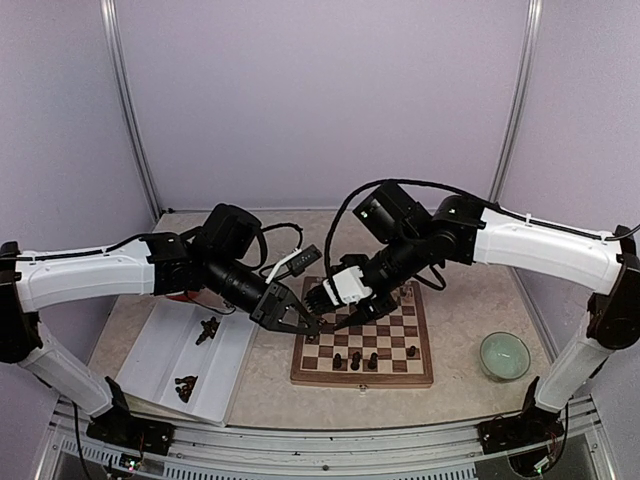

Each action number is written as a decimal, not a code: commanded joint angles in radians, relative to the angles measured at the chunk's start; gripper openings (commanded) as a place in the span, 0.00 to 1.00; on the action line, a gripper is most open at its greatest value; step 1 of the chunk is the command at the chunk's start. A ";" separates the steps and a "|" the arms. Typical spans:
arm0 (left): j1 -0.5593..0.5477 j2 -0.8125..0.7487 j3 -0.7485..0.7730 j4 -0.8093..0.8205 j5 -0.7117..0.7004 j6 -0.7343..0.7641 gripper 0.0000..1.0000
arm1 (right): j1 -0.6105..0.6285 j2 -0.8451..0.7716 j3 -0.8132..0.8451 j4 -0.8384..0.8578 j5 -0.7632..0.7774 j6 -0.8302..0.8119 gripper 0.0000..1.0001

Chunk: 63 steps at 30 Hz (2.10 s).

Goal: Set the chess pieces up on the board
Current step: Pass from the left arm to the right, then pick up the bishop from the storage box.

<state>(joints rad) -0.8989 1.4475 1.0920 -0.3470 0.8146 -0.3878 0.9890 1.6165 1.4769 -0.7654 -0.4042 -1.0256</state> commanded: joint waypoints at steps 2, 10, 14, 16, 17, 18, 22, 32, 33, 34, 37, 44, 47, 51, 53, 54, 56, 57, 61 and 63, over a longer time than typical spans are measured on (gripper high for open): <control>-0.009 0.043 0.040 0.010 0.056 0.021 0.00 | 0.050 -0.005 0.002 0.013 0.105 -0.009 0.55; -0.011 0.063 0.046 0.038 0.062 0.002 0.00 | 0.112 -0.009 -0.024 0.014 0.184 -0.016 0.41; -0.011 0.060 0.041 0.067 0.058 -0.018 0.00 | 0.135 -0.010 -0.038 0.026 0.215 -0.011 0.38; -0.011 0.064 0.042 0.070 0.046 -0.027 0.00 | 0.145 -0.015 -0.042 0.030 0.221 -0.006 0.37; -0.010 0.067 0.043 0.070 0.040 -0.030 0.00 | 0.148 -0.016 -0.044 0.031 0.225 -0.004 0.35; -0.009 0.070 0.045 0.072 0.037 -0.032 0.00 | 0.151 -0.016 -0.045 0.034 0.231 -0.001 0.31; -0.008 0.074 0.047 0.076 0.009 -0.038 0.00 | 0.153 -0.021 -0.055 0.049 0.248 0.022 0.13; 0.032 -0.041 0.024 0.084 -0.191 -0.016 0.36 | 0.060 -0.093 -0.133 0.109 0.166 0.149 0.03; 0.032 -0.068 0.011 0.105 -0.240 -0.013 0.40 | 0.025 -0.105 -0.137 0.112 0.097 0.171 0.02; 0.031 -0.109 -0.009 0.136 -0.302 -0.014 0.42 | -0.012 -0.119 -0.142 0.115 0.031 0.196 0.02; -0.004 -0.240 -0.117 0.296 -0.495 -0.002 0.44 | -0.135 -0.147 -0.162 0.147 -0.177 0.301 0.02; -0.158 -0.384 -0.269 0.643 -0.843 0.194 0.49 | -0.351 -0.158 -0.217 0.274 -0.597 0.555 0.01; -0.193 -0.324 -0.228 0.678 -0.849 0.231 0.51 | -0.378 -0.151 -0.225 0.304 -0.654 0.608 0.01; -0.249 -0.189 -0.130 0.657 -0.870 0.289 0.52 | -0.389 -0.137 -0.224 0.317 -0.693 0.636 0.01; -0.259 -0.128 -0.087 0.642 -0.871 0.297 0.52 | -0.389 -0.134 -0.223 0.319 -0.697 0.636 0.01; -0.259 -0.110 -0.072 0.637 -0.871 0.297 0.52 | -0.391 -0.133 -0.224 0.319 -0.697 0.636 0.01; -0.259 -0.074 -0.056 0.646 -0.864 0.295 0.52 | -0.391 -0.135 -0.225 0.318 -0.696 0.632 0.02; -0.259 -0.067 -0.054 0.656 -0.859 0.295 0.52 | -0.391 -0.134 -0.227 0.318 -0.695 0.632 0.02; -0.259 -0.030 -0.036 0.672 -0.838 0.284 0.51 | -0.391 -0.129 -0.229 0.313 -0.693 0.624 0.02; -0.258 -0.010 -0.026 0.675 -0.848 0.280 0.51 | -0.391 -0.127 -0.229 0.310 -0.694 0.620 0.02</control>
<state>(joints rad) -1.1564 1.4071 1.0134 0.2825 -0.0284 -0.1196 0.6056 1.4757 1.2606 -0.4629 -1.0676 -0.4084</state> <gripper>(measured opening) 0.514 0.143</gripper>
